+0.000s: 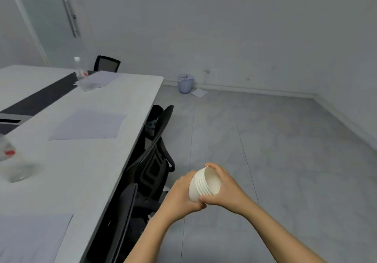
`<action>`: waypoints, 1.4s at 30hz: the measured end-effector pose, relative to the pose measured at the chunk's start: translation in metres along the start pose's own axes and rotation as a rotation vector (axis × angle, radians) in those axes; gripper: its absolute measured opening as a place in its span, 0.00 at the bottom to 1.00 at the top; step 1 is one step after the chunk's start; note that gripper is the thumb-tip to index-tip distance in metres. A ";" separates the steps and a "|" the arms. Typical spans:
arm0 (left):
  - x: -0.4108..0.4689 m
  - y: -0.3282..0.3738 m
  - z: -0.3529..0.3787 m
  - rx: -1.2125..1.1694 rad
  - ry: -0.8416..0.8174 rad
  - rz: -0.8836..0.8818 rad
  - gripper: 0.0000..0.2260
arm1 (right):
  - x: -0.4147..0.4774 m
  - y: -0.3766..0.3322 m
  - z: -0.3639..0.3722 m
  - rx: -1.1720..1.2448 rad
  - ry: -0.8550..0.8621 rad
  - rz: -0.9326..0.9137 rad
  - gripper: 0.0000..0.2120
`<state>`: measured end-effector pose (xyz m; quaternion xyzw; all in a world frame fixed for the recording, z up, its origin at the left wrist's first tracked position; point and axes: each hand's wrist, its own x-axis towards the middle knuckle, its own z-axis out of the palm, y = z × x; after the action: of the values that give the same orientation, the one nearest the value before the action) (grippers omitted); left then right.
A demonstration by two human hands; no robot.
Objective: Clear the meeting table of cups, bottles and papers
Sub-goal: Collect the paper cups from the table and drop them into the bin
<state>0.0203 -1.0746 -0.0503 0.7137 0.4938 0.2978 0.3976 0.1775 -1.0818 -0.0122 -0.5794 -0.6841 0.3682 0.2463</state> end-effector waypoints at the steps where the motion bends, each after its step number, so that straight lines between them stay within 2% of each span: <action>1: 0.022 0.003 0.000 0.005 -0.007 0.006 0.28 | 0.017 0.008 -0.010 0.005 0.009 -0.004 0.39; 7: 0.172 0.016 -0.003 0.021 -0.024 -0.027 0.27 | 0.145 0.046 -0.089 0.043 0.034 -0.029 0.40; 13: 0.284 0.012 -0.015 0.011 -0.020 -0.096 0.27 | 0.260 0.068 -0.135 0.031 -0.038 -0.044 0.37; 23: 0.501 -0.048 -0.069 -0.016 0.009 -0.137 0.30 | 0.491 0.091 -0.186 0.043 -0.113 -0.066 0.38; 30: 0.672 -0.065 -0.105 0.040 -0.073 -0.108 0.27 | 0.646 0.107 -0.237 0.095 -0.129 0.005 0.34; 35: 0.766 -0.092 -0.105 0.078 -0.112 -0.124 0.32 | 0.725 0.140 -0.265 0.144 -0.114 0.065 0.34; 42: 0.926 -0.128 -0.117 0.107 -0.005 -0.156 0.35 | 0.892 0.174 -0.318 0.126 -0.205 -0.025 0.36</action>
<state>0.1747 -0.1457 -0.0715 0.6942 0.5618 0.2374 0.3822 0.3418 -0.1336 -0.0369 -0.5137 -0.6883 0.4647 0.2156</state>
